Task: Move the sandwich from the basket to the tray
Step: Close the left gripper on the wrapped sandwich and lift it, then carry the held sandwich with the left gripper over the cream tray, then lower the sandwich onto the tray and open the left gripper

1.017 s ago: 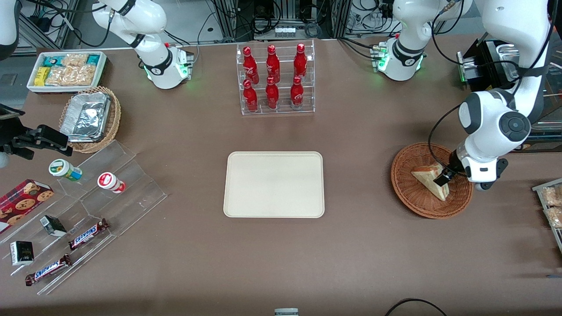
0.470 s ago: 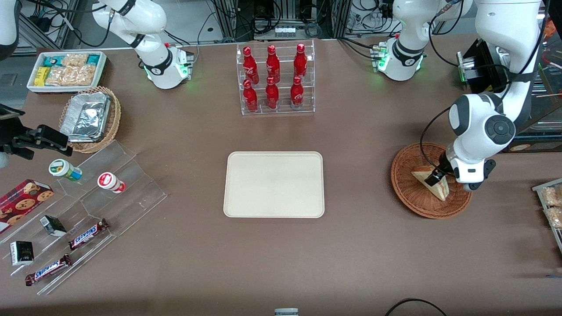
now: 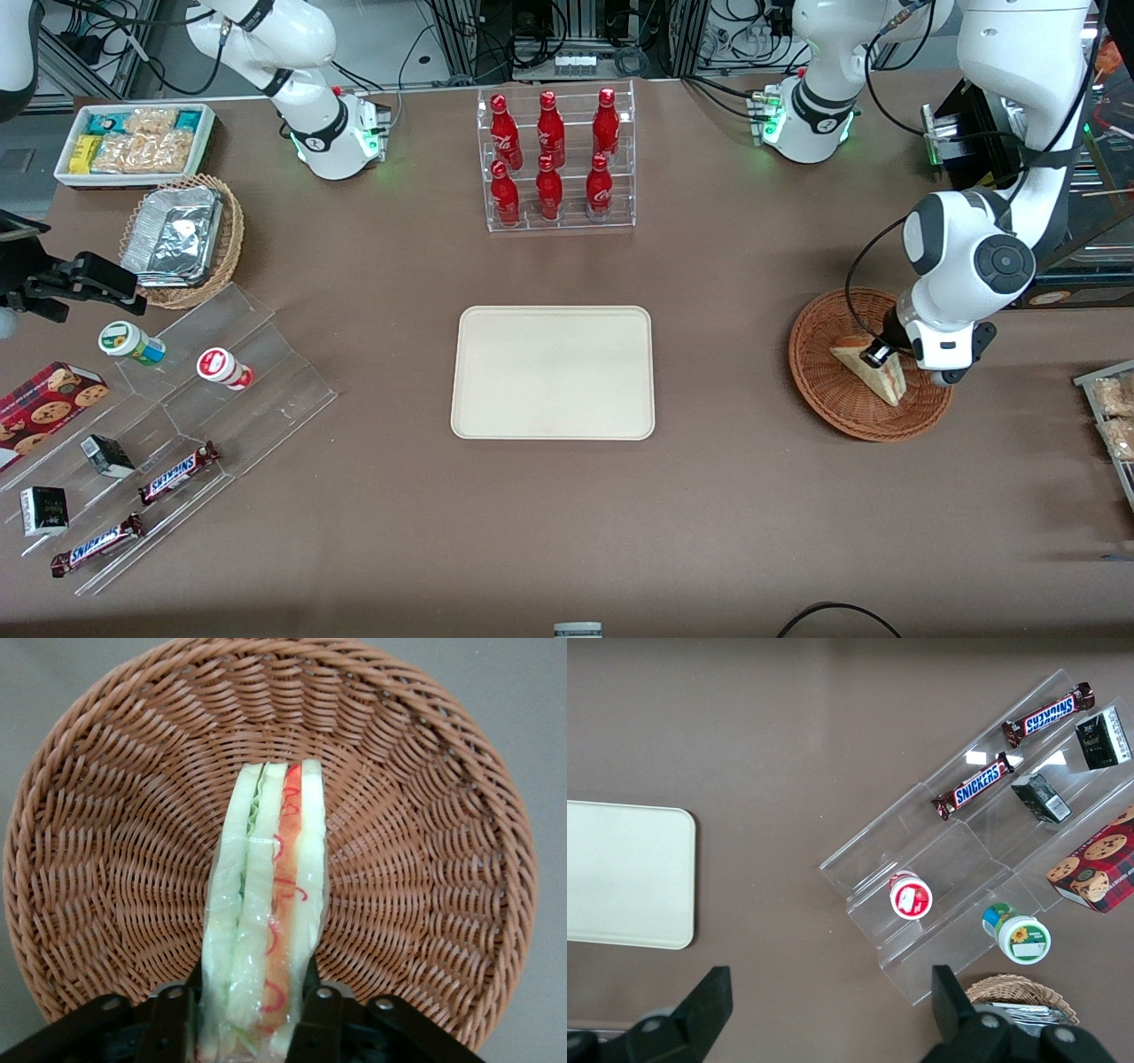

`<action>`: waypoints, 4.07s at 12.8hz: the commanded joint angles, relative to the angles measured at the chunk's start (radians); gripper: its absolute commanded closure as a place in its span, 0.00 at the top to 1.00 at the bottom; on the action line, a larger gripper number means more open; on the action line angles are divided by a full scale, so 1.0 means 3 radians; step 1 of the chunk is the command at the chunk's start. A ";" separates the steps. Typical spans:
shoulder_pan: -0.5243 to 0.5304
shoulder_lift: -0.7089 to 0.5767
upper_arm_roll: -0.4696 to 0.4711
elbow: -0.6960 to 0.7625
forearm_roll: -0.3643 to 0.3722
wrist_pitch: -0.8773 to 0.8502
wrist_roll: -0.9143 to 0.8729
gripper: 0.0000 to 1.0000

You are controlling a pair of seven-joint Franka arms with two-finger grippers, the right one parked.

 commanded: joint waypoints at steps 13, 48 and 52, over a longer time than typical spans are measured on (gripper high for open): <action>-0.1821 0.0135 -0.0015 0.1940 -0.0011 -0.1977 -0.0216 0.00; -0.2539 0.0572 0.0321 0.2647 0.0133 -0.2139 -0.0518 1.00; -0.2533 0.0224 0.0649 0.2642 0.0138 -0.2462 -0.0330 1.00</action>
